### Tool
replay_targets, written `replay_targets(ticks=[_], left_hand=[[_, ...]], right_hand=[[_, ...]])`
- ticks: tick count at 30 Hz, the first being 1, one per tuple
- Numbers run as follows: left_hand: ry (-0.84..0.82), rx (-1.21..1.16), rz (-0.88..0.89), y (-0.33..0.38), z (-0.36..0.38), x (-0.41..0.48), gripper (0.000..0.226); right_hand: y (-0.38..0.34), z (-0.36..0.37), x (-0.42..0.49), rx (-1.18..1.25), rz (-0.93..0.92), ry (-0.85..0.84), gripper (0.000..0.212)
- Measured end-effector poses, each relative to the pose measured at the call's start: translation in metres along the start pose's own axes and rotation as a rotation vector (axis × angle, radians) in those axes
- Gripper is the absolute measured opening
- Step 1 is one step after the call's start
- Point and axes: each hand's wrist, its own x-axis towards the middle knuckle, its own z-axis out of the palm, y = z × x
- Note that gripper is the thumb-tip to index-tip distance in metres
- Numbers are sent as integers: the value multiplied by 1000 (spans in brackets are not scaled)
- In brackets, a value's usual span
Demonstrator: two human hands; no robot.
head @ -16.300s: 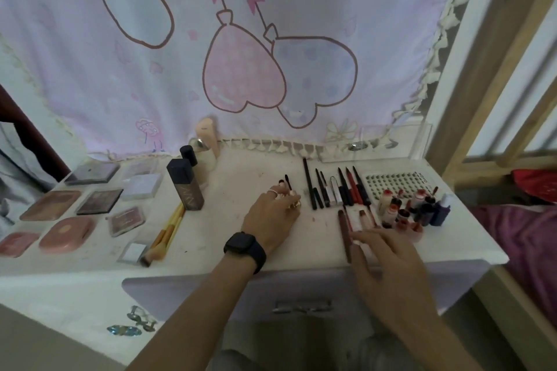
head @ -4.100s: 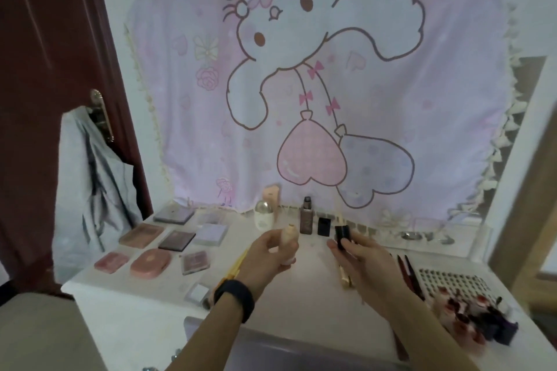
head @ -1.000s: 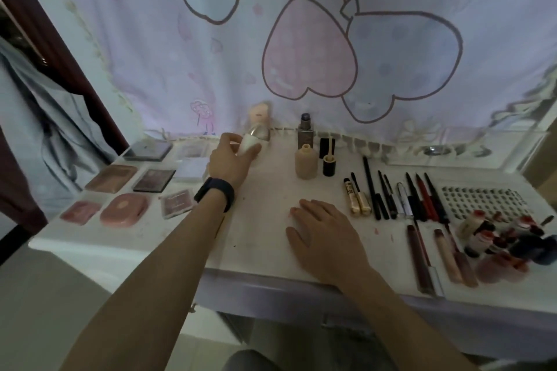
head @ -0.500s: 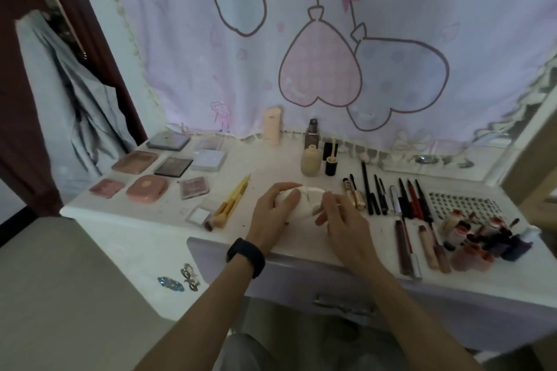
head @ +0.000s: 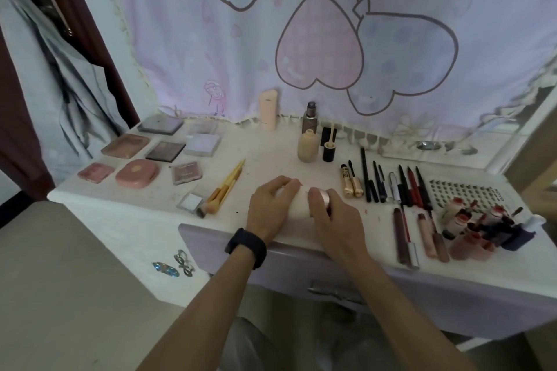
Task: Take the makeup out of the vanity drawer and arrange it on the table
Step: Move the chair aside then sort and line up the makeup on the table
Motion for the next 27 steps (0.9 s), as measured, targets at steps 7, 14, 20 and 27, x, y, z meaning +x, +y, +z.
replay_targets(ticks=[7,14,20,27], left_hand=[[-133,-72,-138,7,-9,7,23],[-310,-105,22,2,-16,-2,41],[-284,-41,38,-3,-16,-3,39],[-168,-65,-81,2,-17,1,52]], right_hand=[[5,0,-1,25,-127,-7,30],[6,-12,8,241,99,59,33],[6,-17,6,249,103,46,26],[-1,-15,-5,183,-54,-36,32]])
